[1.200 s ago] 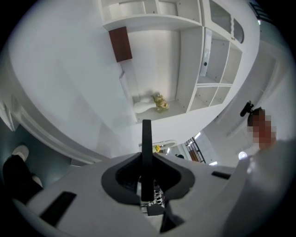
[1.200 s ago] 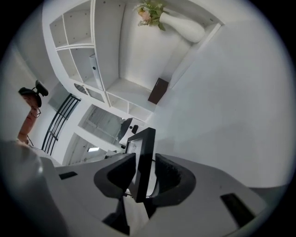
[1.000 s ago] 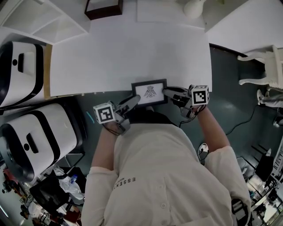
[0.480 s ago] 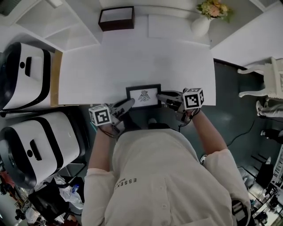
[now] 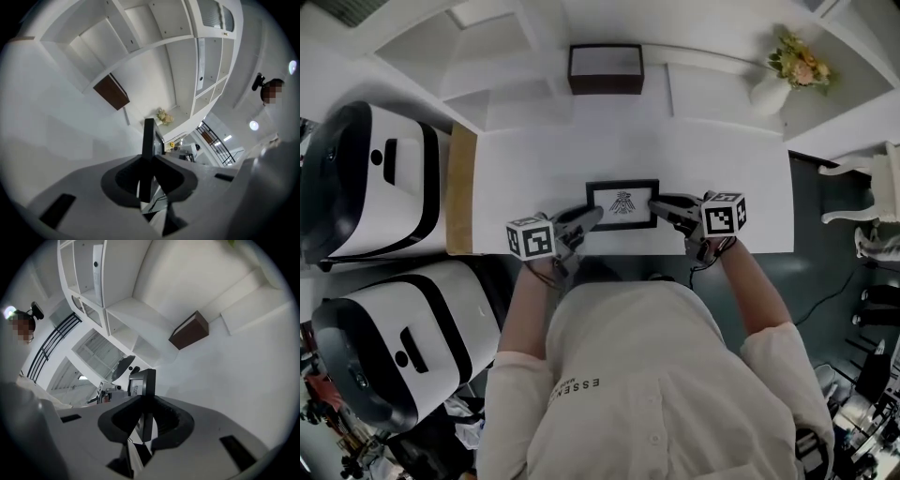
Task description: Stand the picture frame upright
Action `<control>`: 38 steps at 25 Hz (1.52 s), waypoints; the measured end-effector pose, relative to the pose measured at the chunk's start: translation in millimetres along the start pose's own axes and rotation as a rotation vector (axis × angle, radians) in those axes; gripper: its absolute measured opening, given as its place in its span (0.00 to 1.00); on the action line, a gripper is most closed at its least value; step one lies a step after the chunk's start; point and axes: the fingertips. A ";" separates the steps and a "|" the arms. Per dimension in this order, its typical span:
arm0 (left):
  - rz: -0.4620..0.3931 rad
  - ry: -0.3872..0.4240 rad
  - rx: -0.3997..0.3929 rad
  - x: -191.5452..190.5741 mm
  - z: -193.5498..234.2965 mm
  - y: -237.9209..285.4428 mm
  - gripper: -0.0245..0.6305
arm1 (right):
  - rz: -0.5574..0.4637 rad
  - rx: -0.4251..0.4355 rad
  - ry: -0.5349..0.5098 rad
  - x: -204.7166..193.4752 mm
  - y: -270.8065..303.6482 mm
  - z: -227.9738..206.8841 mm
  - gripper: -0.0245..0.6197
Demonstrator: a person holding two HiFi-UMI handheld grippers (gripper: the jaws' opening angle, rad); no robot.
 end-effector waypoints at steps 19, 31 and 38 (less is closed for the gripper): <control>0.075 0.215 0.012 137.0 110.1 -56.7 0.15 | -0.040 -0.222 -0.122 86.9 154.3 -19.9 0.18; 0.087 0.338 0.127 173.0 162.7 -41.2 0.18 | -0.055 -0.374 -0.231 118.0 190.1 -60.6 0.18; 0.071 0.392 0.160 183.2 176.4 -35.0 0.19 | -0.072 -0.464 -0.305 129.1 198.4 -73.6 0.18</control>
Point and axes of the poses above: the fingertips, and each gripper's own axes: y forward along the fingers, z to its left, x out of its top, and after that the axes turned 2 degrees about -z, right-handed
